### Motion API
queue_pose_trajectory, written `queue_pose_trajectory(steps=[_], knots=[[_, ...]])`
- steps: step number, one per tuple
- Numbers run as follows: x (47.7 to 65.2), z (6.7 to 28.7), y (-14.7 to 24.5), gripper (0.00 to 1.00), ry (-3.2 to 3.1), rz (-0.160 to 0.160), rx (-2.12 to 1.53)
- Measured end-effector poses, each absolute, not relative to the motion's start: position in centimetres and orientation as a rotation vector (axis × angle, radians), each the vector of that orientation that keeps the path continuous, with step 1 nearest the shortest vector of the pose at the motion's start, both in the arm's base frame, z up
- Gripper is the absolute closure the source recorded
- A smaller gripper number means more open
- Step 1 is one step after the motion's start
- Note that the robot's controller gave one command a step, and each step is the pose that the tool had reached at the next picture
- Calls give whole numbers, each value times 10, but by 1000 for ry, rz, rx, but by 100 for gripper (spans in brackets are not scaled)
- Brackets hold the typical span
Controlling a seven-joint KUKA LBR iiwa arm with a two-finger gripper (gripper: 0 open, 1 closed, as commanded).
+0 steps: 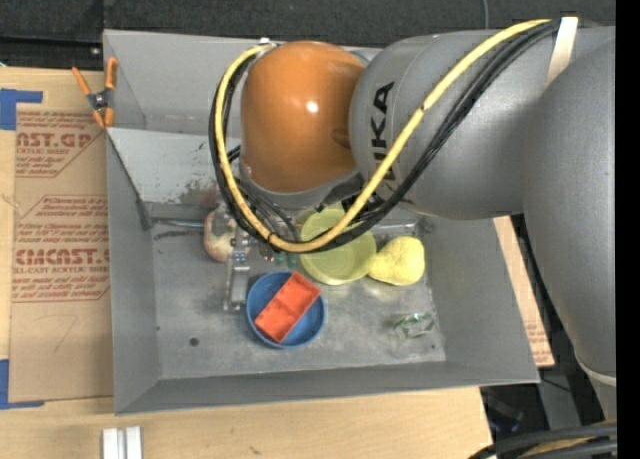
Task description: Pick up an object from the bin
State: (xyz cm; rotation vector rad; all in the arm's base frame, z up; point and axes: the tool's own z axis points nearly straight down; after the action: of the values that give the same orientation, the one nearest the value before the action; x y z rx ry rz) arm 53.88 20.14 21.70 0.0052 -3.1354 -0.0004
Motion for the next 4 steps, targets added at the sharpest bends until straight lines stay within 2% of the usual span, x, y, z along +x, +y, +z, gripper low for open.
queue_pose_trajectory(steps=[1, 2, 3, 4], knots=[[540, 222, 200, 0, -3143, -3, 1], [545, 125, 161, 0, -3101, -3, 502], [559, 144, 108, 0, -3105, -4, 503], [535, 127, 91, 0, -3019, -5, 869]])
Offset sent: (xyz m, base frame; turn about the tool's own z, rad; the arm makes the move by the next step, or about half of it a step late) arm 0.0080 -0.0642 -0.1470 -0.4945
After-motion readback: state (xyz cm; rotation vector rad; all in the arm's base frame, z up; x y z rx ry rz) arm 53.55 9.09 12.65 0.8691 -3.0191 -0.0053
